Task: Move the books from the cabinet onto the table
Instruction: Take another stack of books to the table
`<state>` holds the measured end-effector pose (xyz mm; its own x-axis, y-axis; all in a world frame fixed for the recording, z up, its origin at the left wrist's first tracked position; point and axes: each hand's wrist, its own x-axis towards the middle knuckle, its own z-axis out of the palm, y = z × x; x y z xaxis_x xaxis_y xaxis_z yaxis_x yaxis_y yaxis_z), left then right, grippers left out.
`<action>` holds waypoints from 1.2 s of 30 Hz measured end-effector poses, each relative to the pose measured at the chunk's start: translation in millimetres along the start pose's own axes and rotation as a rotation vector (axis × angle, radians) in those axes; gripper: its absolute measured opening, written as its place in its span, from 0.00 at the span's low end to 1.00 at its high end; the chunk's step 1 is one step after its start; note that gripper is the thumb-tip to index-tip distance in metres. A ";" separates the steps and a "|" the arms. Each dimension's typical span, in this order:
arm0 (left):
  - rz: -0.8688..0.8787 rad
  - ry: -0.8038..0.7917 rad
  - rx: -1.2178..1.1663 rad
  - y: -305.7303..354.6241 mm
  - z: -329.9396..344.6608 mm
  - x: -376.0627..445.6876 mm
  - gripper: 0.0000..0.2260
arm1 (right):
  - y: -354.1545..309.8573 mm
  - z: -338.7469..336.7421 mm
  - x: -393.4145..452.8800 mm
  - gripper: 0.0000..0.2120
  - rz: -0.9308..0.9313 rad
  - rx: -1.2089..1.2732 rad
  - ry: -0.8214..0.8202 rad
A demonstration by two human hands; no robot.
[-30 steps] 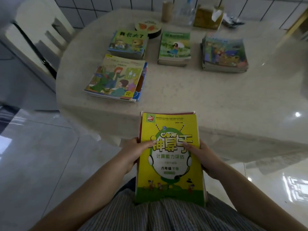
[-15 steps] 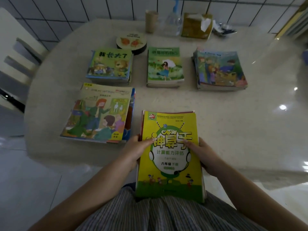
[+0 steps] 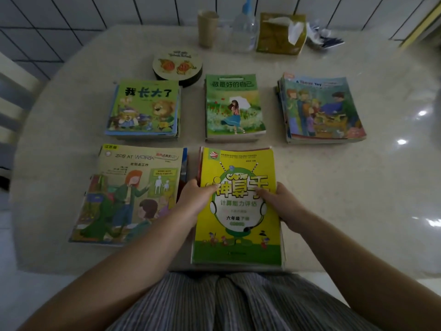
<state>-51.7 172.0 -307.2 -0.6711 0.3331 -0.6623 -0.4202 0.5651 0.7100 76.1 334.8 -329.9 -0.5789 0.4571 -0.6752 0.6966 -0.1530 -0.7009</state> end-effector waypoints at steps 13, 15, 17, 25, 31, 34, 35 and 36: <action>-0.034 0.154 0.103 4.4 19.7 -5.0 0.27 | -24.7 -28.8 7.6 0.34 -0.069 -0.921 0.015; -0.036 0.174 0.160 4.1 23.5 -8.4 0.32 | -30.3 -35.8 3.9 0.33 -0.121 -1.042 0.034; 0.009 0.214 0.210 5.1 27.0 -17.2 0.31 | -33.4 -43.7 -0.5 0.32 -0.159 -1.055 0.035; 0.375 0.428 -0.059 6.3 35.8 -78.1 0.10 | -48.2 -53.0 -27.2 0.16 -0.457 -0.537 -0.053; 0.266 0.601 -0.343 -40.5 42.3 -121.6 0.07 | -42.0 -20.9 -48.7 0.06 -0.532 -0.404 -0.358; 0.174 0.677 -0.427 -69.2 46.1 -149.8 0.07 | -34.4 2.2 -62.3 0.05 -0.583 -0.446 -0.454; 0.149 0.718 -0.472 -78.0 46.5 -157.1 0.06 | -31.4 9.1 -66.4 0.04 -0.591 -0.463 -0.484; 0.124 0.769 -0.526 -89.1 45.5 -167.5 0.06 | -28.2 19.2 -72.2 0.04 -0.605 -0.492 -0.524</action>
<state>126.0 100.2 -270.4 -0.8699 -0.3283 -0.3681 -0.4147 0.0828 0.9062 90.1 289.3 -265.7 -0.9348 -0.1327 -0.3294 0.2468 0.4241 -0.8714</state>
